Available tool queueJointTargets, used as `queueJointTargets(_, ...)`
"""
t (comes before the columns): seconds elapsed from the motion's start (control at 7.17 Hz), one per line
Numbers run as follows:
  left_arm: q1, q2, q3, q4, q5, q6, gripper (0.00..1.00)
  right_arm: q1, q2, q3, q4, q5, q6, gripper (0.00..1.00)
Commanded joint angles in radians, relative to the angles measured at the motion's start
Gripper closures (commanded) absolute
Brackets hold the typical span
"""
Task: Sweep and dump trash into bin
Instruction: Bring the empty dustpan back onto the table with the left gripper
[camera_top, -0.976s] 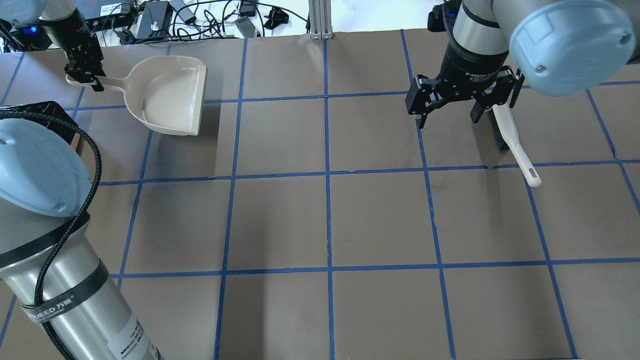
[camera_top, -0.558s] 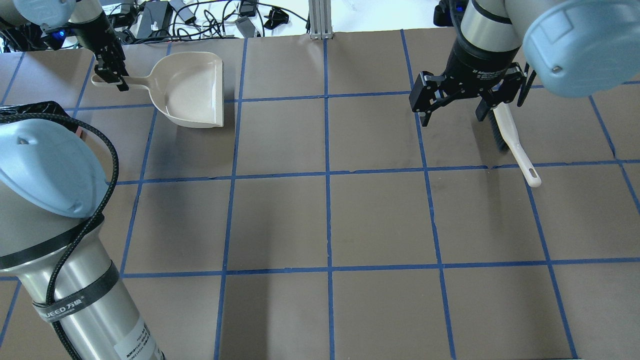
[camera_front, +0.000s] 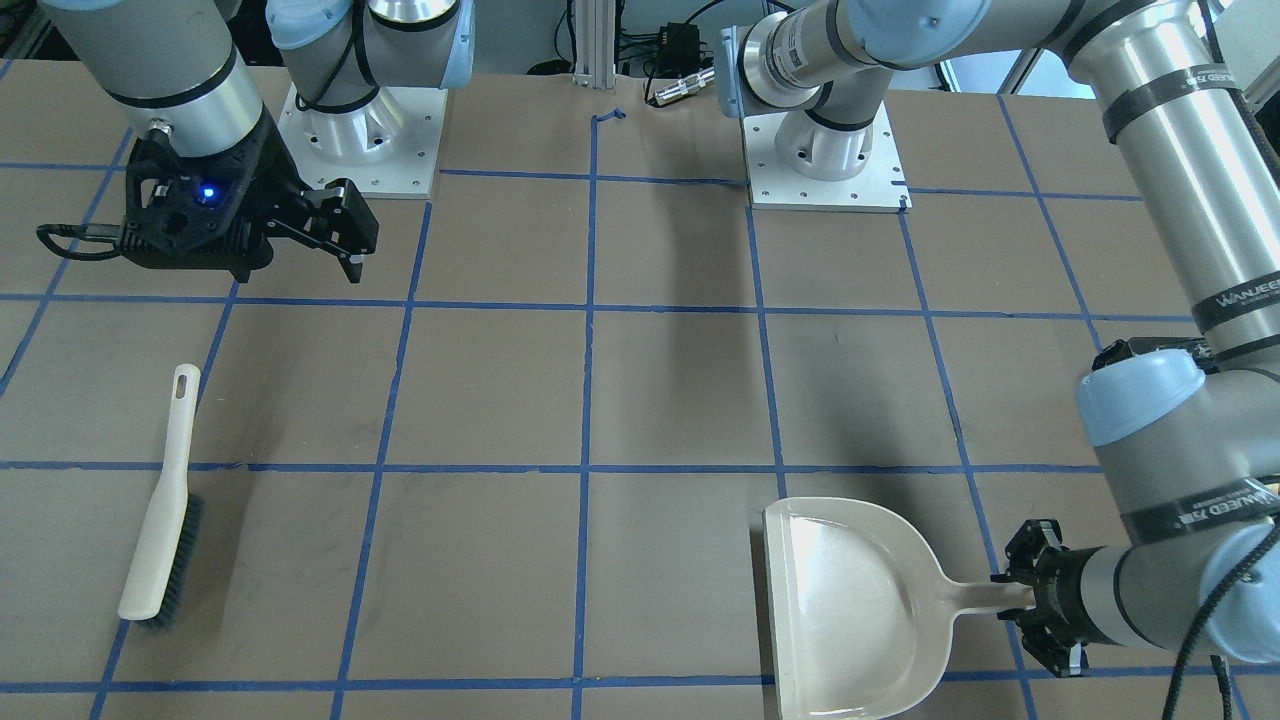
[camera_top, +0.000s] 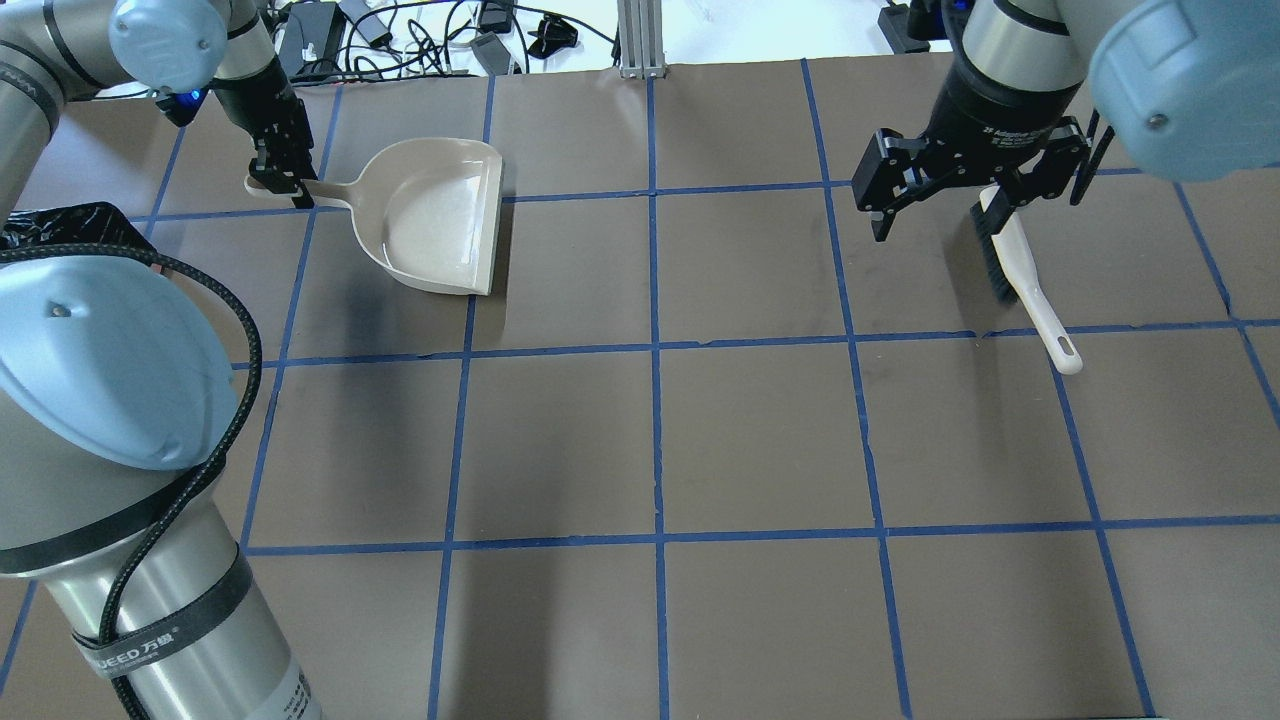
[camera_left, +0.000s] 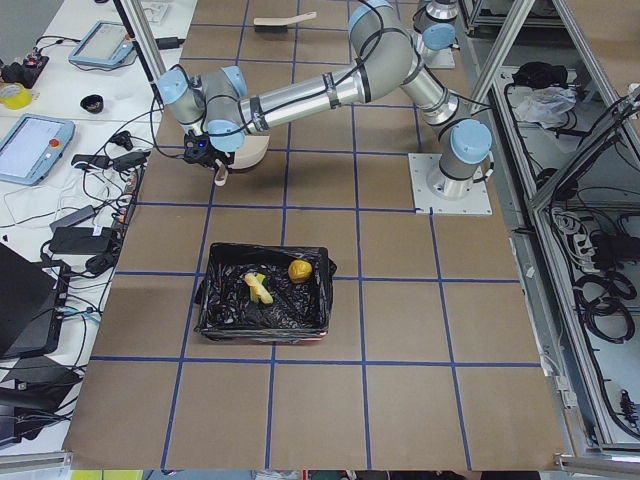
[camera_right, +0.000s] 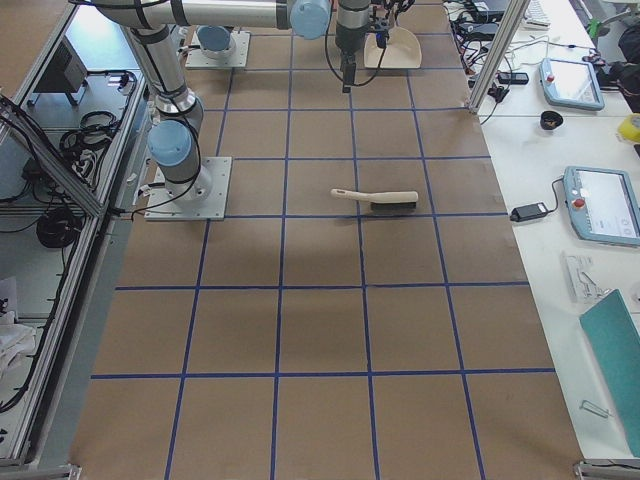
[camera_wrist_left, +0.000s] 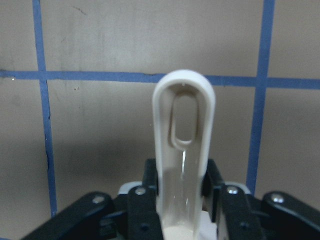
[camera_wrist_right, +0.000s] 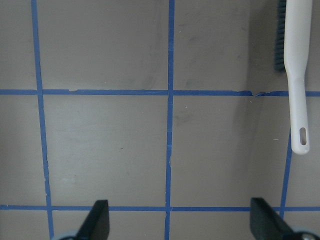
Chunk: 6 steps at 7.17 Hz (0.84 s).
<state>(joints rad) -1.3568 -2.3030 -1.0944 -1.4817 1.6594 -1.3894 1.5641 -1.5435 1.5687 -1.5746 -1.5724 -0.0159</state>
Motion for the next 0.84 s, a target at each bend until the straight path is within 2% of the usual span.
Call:
queueJointTargets(0.0,-0.008,0.054,-0.123,0.070,0.003,-0.008,1.00,-0.009,-0.026,0.002,0.013,0.000,-0.002,0.00)
queueJointTargets(0.28,-0.008,0.098,-0.174,0.063,0.008,0.003,1.00,-0.001,-0.032,0.004,0.018,0.003,0.005,0.00)
queueJointTargets(0.7,-0.001,0.091,-0.199,0.127,0.008,0.055,1.00,-0.001,-0.035,0.005,0.035,0.020,0.005,0.00)
